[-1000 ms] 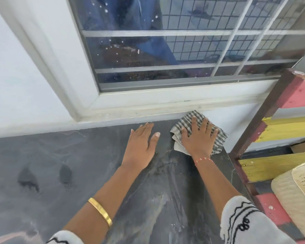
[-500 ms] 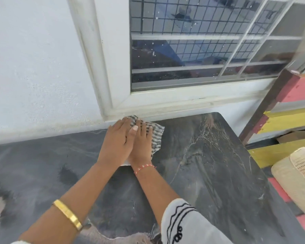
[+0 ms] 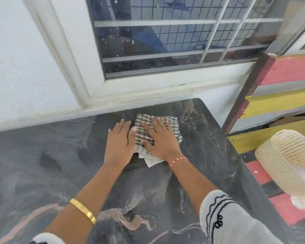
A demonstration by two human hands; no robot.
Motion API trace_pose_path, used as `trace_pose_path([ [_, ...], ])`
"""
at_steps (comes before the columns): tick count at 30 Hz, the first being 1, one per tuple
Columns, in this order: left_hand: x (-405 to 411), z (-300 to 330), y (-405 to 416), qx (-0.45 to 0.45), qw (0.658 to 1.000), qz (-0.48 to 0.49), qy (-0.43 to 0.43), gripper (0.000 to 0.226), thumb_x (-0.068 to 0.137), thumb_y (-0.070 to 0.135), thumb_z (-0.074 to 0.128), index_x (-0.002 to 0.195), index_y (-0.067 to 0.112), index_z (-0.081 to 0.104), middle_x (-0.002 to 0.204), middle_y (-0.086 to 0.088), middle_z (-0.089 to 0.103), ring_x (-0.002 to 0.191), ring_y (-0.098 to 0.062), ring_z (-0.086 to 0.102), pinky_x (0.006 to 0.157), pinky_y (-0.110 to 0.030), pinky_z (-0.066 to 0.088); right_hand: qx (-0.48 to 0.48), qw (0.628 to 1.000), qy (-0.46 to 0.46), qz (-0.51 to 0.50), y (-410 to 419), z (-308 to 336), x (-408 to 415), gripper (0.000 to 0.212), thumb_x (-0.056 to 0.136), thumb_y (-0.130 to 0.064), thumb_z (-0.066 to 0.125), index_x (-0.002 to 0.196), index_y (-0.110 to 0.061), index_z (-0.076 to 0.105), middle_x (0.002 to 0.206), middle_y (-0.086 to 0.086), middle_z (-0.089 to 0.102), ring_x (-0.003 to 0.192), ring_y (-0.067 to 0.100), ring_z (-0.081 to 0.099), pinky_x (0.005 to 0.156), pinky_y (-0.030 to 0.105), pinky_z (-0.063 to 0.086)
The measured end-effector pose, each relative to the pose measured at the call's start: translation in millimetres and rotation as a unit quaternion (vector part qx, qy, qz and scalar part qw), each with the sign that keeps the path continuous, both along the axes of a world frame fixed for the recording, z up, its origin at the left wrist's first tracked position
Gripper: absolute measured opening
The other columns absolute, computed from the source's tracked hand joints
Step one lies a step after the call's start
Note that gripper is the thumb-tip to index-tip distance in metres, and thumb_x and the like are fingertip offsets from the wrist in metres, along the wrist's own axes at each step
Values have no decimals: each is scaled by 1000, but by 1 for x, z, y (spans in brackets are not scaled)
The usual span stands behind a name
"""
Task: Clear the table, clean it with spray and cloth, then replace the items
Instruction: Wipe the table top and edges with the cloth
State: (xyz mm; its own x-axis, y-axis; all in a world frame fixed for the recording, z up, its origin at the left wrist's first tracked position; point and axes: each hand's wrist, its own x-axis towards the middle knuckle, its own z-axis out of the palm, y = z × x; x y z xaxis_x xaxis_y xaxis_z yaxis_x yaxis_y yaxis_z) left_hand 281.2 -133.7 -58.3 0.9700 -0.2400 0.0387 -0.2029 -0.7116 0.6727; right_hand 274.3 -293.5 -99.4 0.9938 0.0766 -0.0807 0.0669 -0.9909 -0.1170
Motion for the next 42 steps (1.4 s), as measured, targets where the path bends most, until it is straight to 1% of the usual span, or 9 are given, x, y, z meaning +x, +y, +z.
trace_pose_path([
  [2, -15, -6, -16, 15, 1000, -17, 15, 63, 89, 43, 19, 138, 10, 42, 149, -11, 35, 141, -23, 26, 117, -43, 10, -4, 1000, 3, -24, -27, -1, -8, 82, 75, -65, -2, 150, -34, 7, 160, 5, 3, 148, 23, -1, 119, 45, -3],
  [4, -26, -15, -31, 32, 999, -33, 23, 57, 94, 42, 22, 139, 10, 40, 150, -10, 34, 142, -22, 24, 117, -41, 9, -4, 999, 1, -51, -47, -3, -19, 83, 73, -65, -3, 150, -34, 7, 160, 5, 3, 148, 23, -1, 119, 44, -3],
  [9, -53, -22, -63, 50, 996, -66, 32, 49, 99, 34, 27, 142, 13, 35, 152, -7, 29, 144, -22, 18, 118, -40, 2, 7, 988, -7, -154, -72, -6, -53, 65, 92, -59, 22, 150, -32, 6, 160, 7, 1, 147, 25, -2, 118, 44, -5],
  [13, -65, -19, -64, 59, 994, -83, 27, 50, 98, 36, 26, 142, 13, 33, 153, -6, 28, 144, -20, 17, 118, -39, 0, 7, 968, -15, -249, -61, -5, -81, 65, 95, -54, 26, 151, -28, 7, 159, 12, 3, 147, 29, 0, 118, 48, -4],
  [20, -48, -11, -23, 61, 994, -89, 17, 50, 99, 36, 25, 143, 14, 32, 153, -6, 28, 145, -21, 16, 119, -39, 0, -11, 930, -6, -366, 6, -7, -113, 72, 88, -55, 12, 150, -21, 14, 155, 21, 17, 144, 37, 13, 115, 54, 6],
  [23, -39, -11, 9, 65, 994, -90, 19, 50, 99, 37, 24, 143, 14, 31, 153, -6, 27, 145, -20, 15, 119, -38, -1, -2, 926, -26, -376, 58, -9, -112, 72, 86, -53, 16, 146, -16, 30, 148, 26, 32, 139, 42, 27, 112, 58, 16],
  [30, -13, -11, 102, 72, 993, -89, 11, 50, 99, 37, 25, 143, 13, 32, 153, -6, 27, 145, -20, 16, 118, -37, 0, 8, 920, -20, -392, 146, -7, -68, 74, 85, -53, 15, 146, -13, 32, 148, 29, 30, 138, 45, 26, 111, 60, 15],
  [36, 22, -13, 168, 102, 991, -91, -10, 56, 97, 42, 18, 143, 13, 31, 153, -8, 27, 144, -22, 17, 119, -38, 1, -2, 935, -11, -353, 190, -4, -3, 68, 94, -53, 22, 151, -18, 9, 156, 24, 8, 144, 40, 5, 114, 56, 0],
  [42, 42, -15, 212, 81, 992, -91, -12, 54, 98, 40, 20, 145, 16, 27, 155, -4, 22, 146, -16, 11, 120, -35, -3, -17, 943, -20, -331, 210, -3, 67, 68, 94, -54, 24, 151, -19, 11, 156, 23, 7, 144, 39, 4, 115, 56, 0],
])
